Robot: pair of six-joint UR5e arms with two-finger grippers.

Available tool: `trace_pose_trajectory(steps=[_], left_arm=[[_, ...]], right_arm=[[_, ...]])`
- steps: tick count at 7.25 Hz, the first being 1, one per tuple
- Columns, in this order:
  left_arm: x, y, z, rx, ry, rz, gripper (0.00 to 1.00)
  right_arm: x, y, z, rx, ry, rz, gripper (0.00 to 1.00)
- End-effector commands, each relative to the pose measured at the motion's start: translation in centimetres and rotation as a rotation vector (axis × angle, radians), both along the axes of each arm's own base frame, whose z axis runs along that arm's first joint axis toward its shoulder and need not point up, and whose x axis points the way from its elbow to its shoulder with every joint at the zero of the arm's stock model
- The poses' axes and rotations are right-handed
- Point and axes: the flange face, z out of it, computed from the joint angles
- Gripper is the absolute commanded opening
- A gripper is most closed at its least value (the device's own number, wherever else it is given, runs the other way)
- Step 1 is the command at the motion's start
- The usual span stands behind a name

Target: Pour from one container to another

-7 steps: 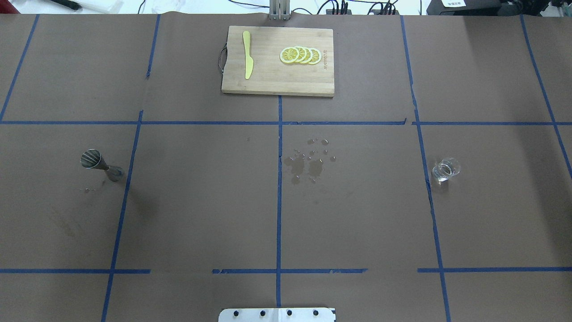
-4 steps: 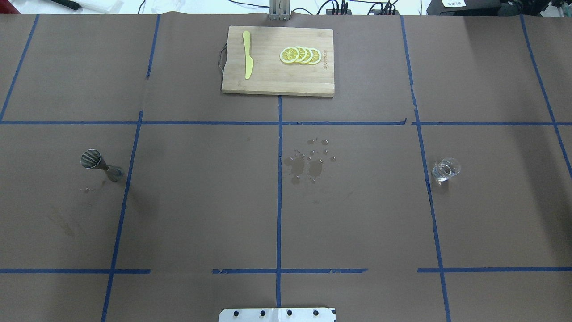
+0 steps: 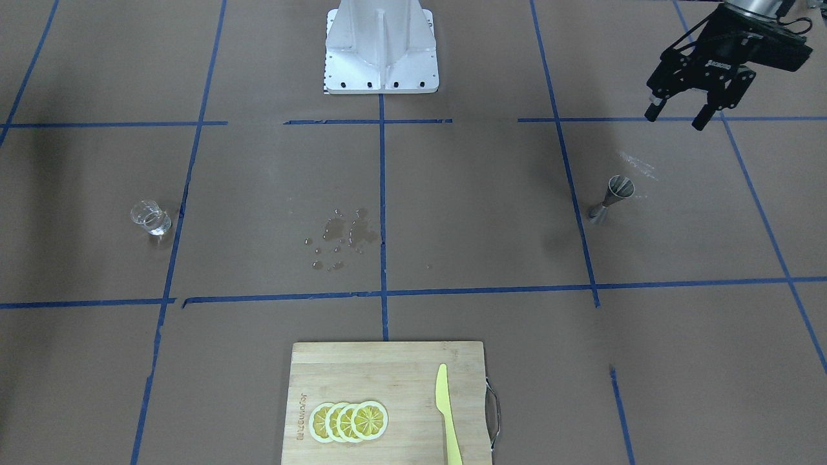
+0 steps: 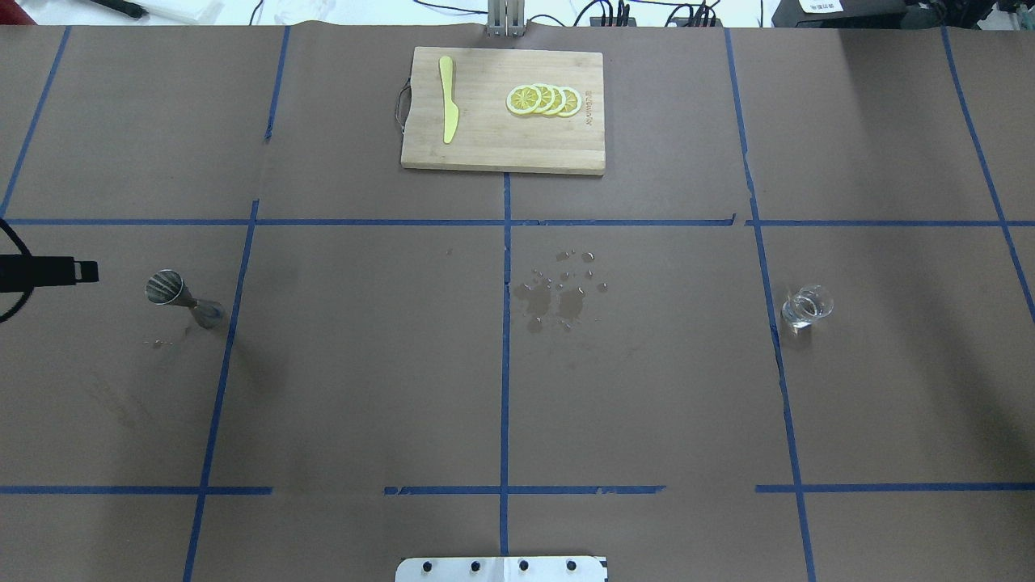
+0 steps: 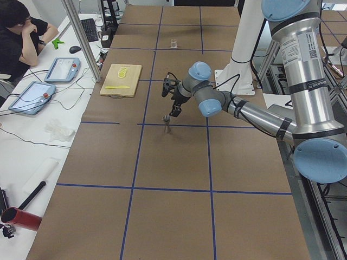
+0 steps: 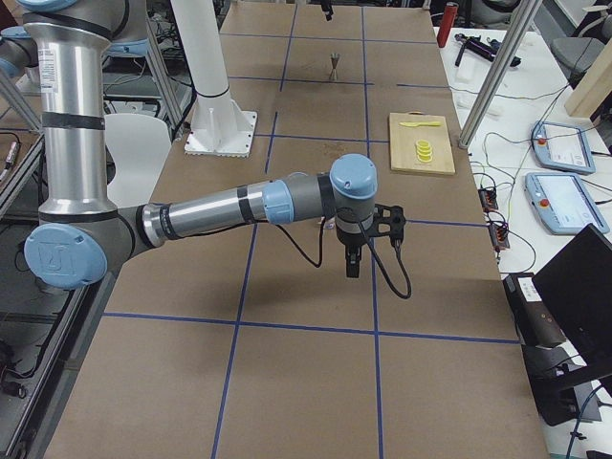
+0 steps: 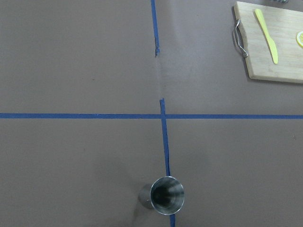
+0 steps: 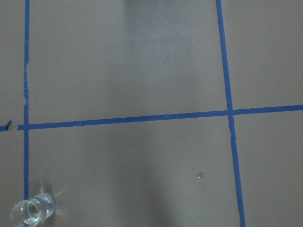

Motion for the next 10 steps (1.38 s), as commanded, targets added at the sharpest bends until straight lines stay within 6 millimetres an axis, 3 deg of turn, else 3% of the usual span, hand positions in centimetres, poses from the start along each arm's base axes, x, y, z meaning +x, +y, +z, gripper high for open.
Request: trace_pose_trajectory(steps=[1, 4, 5, 6, 8, 10], left_arm=[[6.0, 3.4, 1.0, -0.021, -0.039, -0.127, 0.99], [10.9, 6.9, 3.1, 0.019, -0.166, -0.308, 0.99], [11.9, 7.5, 3.6, 0.035, -0.197, -0.35, 0.99], [13.6, 7.9, 4.6, 0.065, -0.221, -0.402, 0.99], [17.3, 6.3, 6.2, 0.135, -0.24, -0.495, 0.99], [20.9, 4.9, 7.6, 0.197, -0.269, -0.559, 0.99]], right_arm=[[-3.4, 1.7, -4.1, -0.02, -0.004, 0.036, 1.0], [-5.8, 3.6, -6.3, 0.001, 0.019, 0.056, 1.0], [-6.1, 5.5, -4.8, 0.039, -0.001, 0.064, 1.0], [-8.0, 6.5, -4.5, 0.033, -0.016, 0.12, 1.0], [-11.5, 7.6, -6.0, 0.024, -0.005, 0.131, 1.0], [-11.8, 10.0, -6.6, 0.015, -0.004, 0.107, 1.0]])
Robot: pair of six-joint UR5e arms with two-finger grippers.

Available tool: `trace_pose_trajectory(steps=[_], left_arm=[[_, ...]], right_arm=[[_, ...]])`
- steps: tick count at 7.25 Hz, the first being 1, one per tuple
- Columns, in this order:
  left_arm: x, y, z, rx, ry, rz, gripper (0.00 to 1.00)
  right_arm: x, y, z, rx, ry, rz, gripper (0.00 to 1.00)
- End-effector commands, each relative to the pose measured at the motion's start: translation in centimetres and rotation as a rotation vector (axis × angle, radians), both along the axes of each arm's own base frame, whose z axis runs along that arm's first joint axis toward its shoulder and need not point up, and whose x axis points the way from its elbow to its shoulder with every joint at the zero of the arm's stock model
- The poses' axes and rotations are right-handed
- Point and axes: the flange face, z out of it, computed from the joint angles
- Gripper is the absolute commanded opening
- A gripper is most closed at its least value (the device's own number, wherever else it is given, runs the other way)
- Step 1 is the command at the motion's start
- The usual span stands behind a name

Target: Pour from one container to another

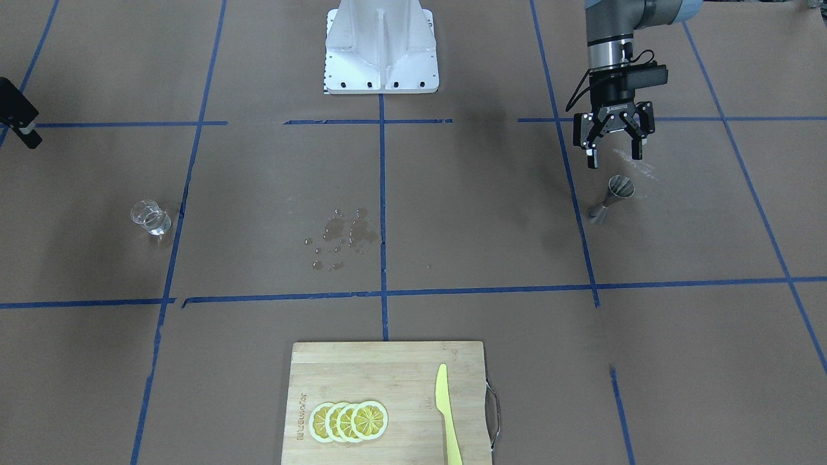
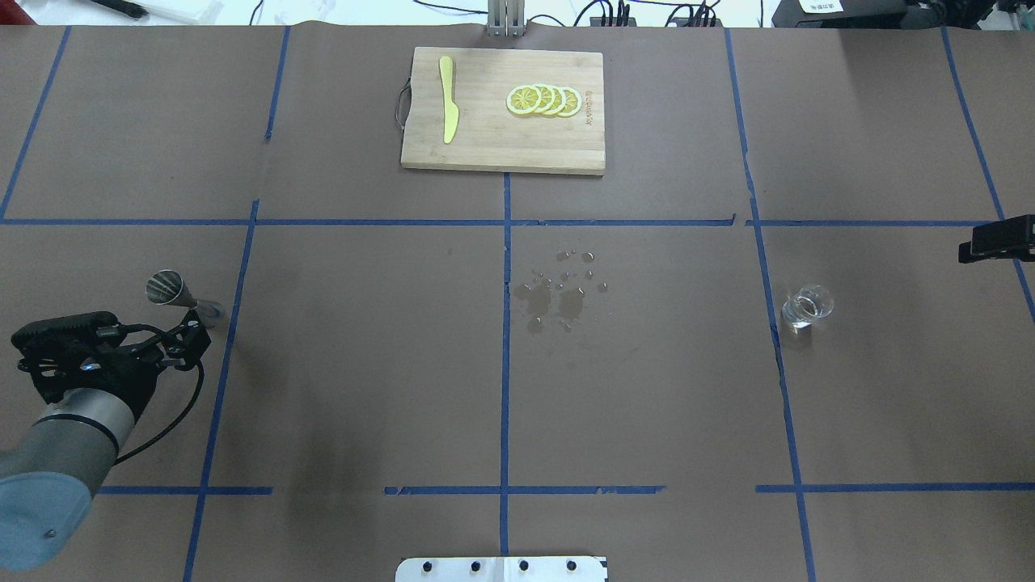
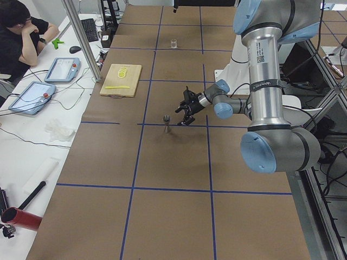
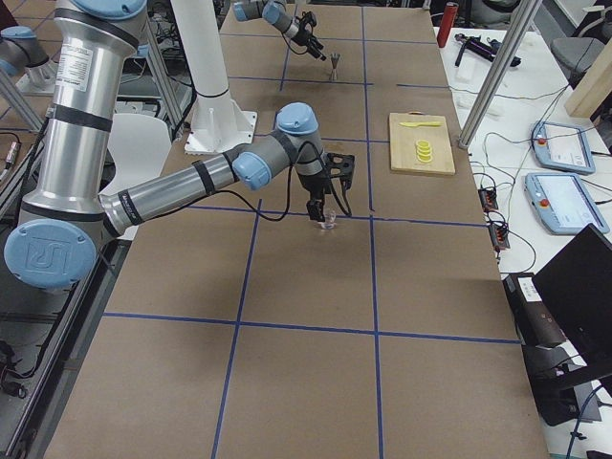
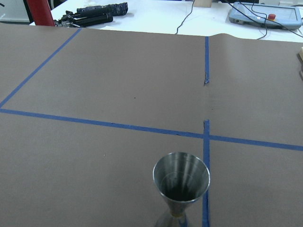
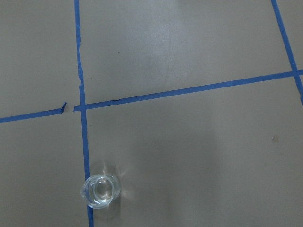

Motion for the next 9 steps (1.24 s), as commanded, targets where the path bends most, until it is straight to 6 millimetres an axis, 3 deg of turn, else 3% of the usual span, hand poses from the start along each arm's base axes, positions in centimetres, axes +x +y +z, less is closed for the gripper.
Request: trace_pose_trajectory(steps=[1, 3, 7, 9], left_arm=[[4.0, -1.6, 2.3, 0.075, -0.056, -0.086, 0.99], [5.3, -2.2, 3.6, 0.124, -0.092, -0.135, 0.98], [6.6, -2.8, 5.5, 0.154, -0.145, -0.16, 0.81], [6.9, -2.8, 6.0, 0.153, -0.154, -0.16, 0.59]], right_arm=[[-0.4, 3.2, -0.7, -0.019, 0.001, -0.025, 1.0], [-1.8, 5.3, -2.4, -0.06, -0.029, -0.034, 1.0], [-2.8, 5.8, -2.4, -0.071, -0.031, -0.056, 1.0], [-3.1, 5.9, -2.3, -0.074, -0.03, -0.064, 1.0]])
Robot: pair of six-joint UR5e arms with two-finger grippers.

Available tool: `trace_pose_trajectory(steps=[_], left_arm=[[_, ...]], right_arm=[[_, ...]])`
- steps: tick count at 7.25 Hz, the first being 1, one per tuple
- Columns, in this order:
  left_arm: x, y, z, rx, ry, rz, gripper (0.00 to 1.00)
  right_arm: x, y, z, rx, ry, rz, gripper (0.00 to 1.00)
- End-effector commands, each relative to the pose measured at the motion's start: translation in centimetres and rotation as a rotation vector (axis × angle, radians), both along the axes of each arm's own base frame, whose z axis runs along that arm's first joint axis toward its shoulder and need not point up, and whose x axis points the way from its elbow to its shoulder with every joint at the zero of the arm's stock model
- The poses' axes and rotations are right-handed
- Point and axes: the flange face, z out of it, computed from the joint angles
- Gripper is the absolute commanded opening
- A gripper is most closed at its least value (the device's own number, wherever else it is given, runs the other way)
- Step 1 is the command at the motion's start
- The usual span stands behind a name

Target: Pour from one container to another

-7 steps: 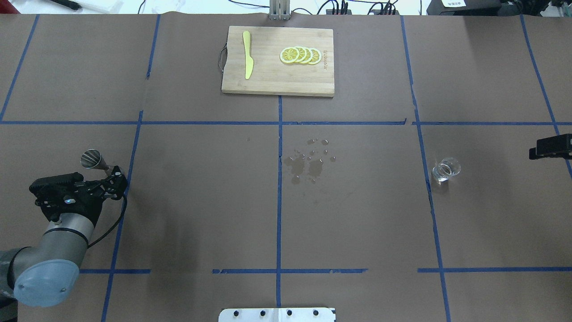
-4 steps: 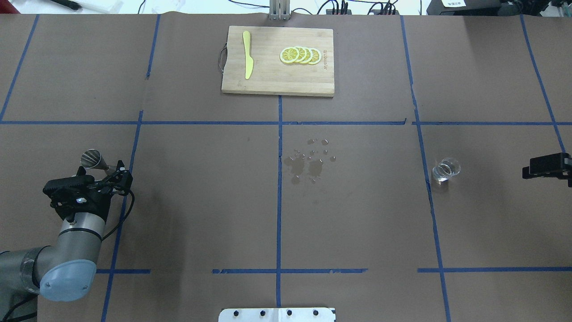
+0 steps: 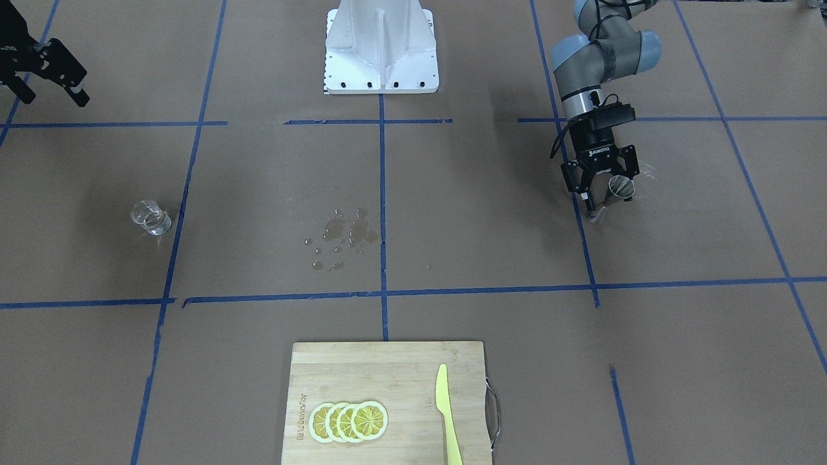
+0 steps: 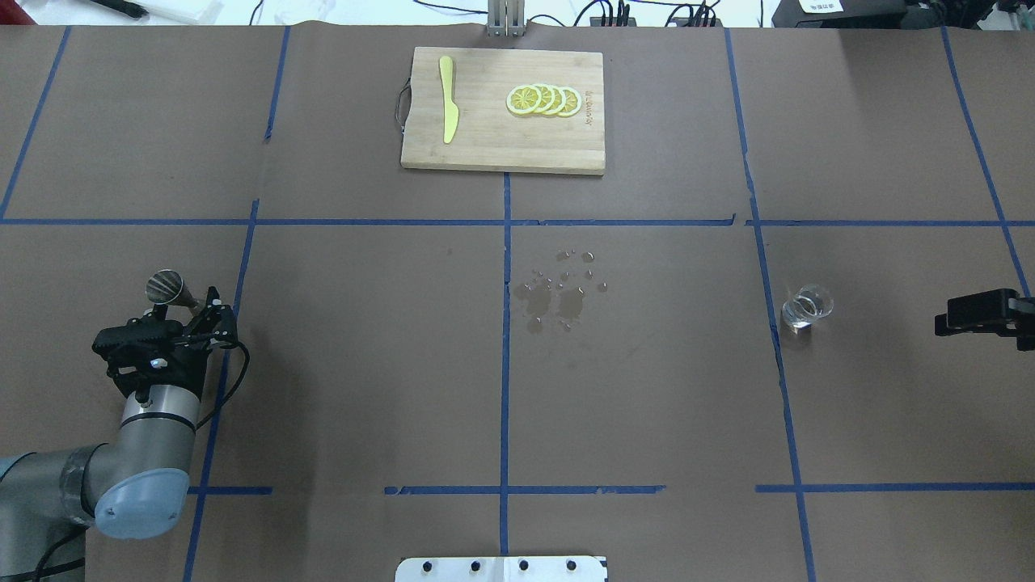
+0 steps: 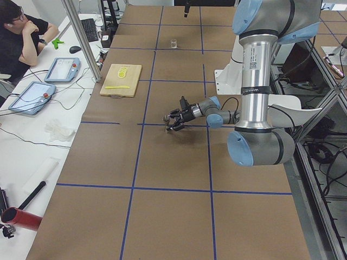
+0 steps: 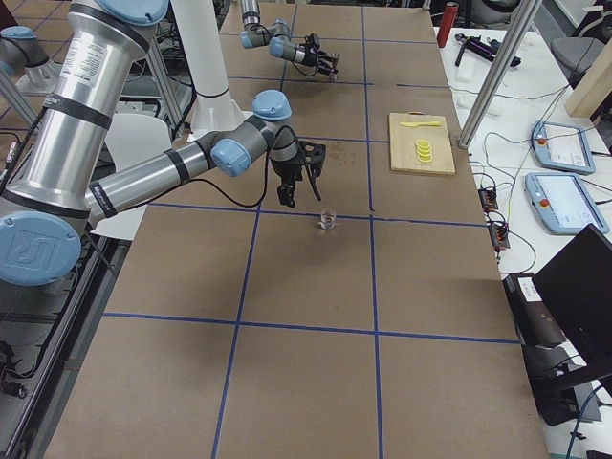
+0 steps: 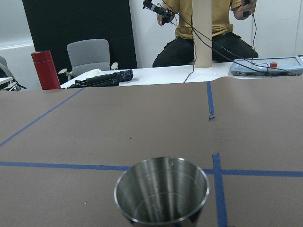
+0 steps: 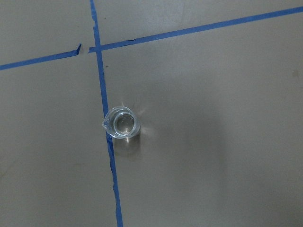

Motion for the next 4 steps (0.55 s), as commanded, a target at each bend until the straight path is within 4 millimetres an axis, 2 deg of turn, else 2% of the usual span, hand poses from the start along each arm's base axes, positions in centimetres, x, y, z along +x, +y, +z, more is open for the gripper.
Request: trace_pose_trajectory(steps=[1, 2, 4], left_arm=[[0.27, -0.06, 0.38, -0.001, -0.008, -0.001, 0.51], [0.32, -0.08, 0.31, -0.001, -0.007, -0.001, 0.41], [0.59, -0.14, 0.45, -0.001, -0.008, -0.001, 0.39]], right_arm=[[-0.23, 0.08, -0.1, 0.001, -0.002, -0.006, 1.0], [-0.39, 0.11, -0.03, -0.003, -0.001, -0.006, 1.0], [-0.44, 0.14, -0.03, -0.003, -0.001, -0.008, 1.0]])
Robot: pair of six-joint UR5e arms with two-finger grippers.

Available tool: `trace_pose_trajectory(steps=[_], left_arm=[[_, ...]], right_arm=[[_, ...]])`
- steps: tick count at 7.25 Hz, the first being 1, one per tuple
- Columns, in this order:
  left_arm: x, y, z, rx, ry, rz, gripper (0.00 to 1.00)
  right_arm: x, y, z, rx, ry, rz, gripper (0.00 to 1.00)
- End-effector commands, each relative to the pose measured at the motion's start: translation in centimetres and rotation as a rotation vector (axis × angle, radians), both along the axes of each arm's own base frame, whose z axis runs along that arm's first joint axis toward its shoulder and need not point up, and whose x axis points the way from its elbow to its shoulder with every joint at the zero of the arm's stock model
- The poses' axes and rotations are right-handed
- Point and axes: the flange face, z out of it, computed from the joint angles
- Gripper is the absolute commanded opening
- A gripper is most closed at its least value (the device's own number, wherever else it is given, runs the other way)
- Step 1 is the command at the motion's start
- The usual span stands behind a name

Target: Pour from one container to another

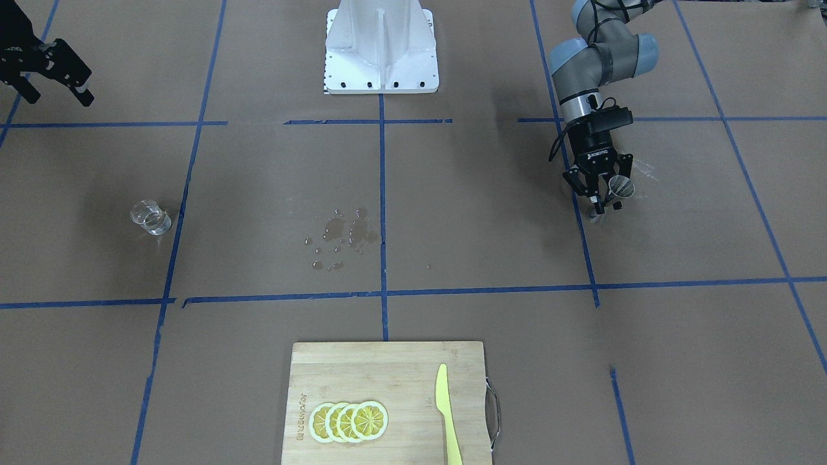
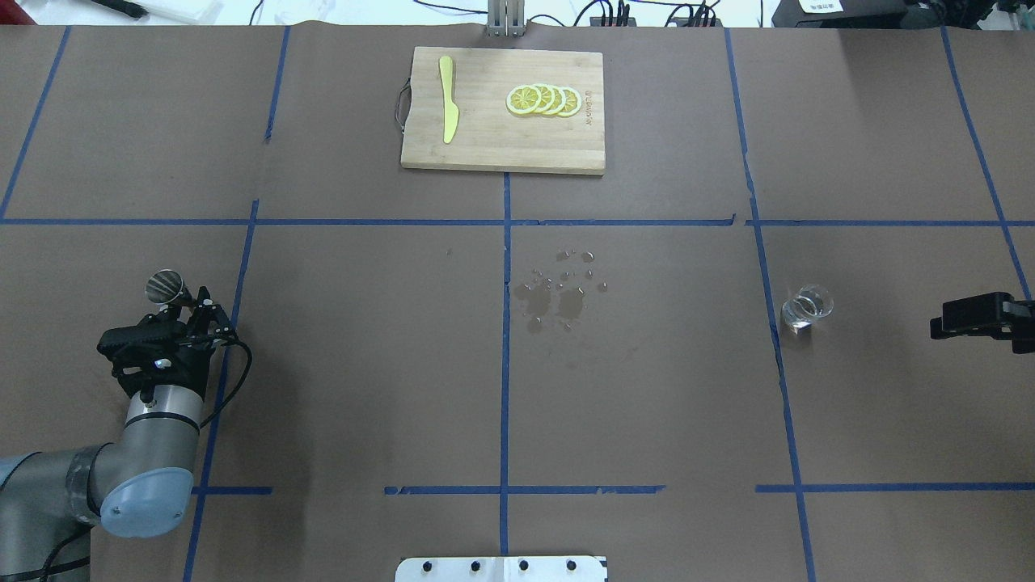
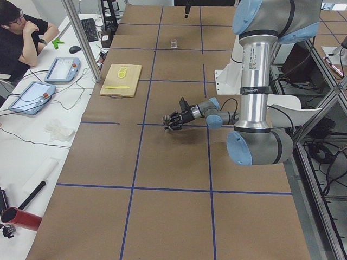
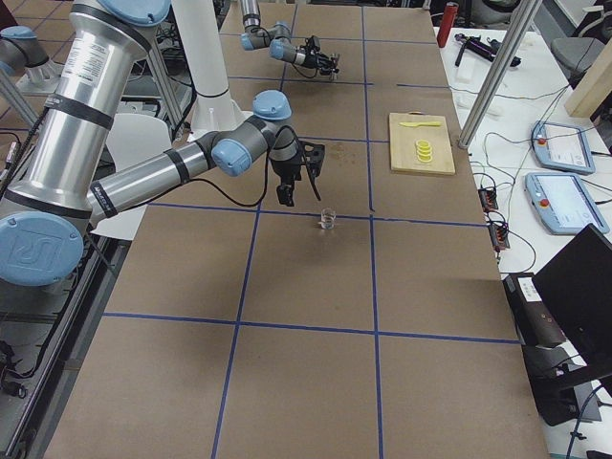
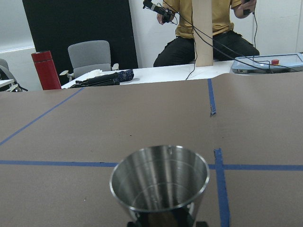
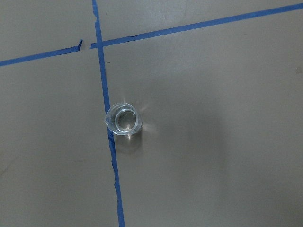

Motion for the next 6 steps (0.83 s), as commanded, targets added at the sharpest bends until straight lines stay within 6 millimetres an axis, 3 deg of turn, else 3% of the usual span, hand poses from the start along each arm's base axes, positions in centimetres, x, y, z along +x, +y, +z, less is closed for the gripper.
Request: trace_pose_trajectory(steps=[1, 3, 4, 5, 6], left_arm=[[0.4, -0.1, 0.5, -0.002, -0.009, 0.0, 0.38], [0.3, -0.4, -0.4, 0.001, 0.009, -0.005, 0.0], [-0.2, -0.3, -2.7, 0.009, 0.056, -0.004, 0.0], [-0.4, -0.3, -3.8, 0.014, 0.073, -0.002, 0.0], [-0.8, -0.2, -5.6, 0.022, 0.099, 0.005, 0.0]], right_arm=[[0.0, 0.0, 0.0, -0.001, 0.0, 0.0, 1.0], [-0.1, 0.0, 0.0, -0.002, 0.0, 0.0, 1.0], [-0.2, 0.0, -0.1, -0.013, -0.002, 0.01, 1.0], [-1.2, 0.3, -0.4, -0.009, 0.006, 0.013, 1.0], [-3.2, 0.9, -0.7, -0.009, 0.029, 0.027, 1.0]])
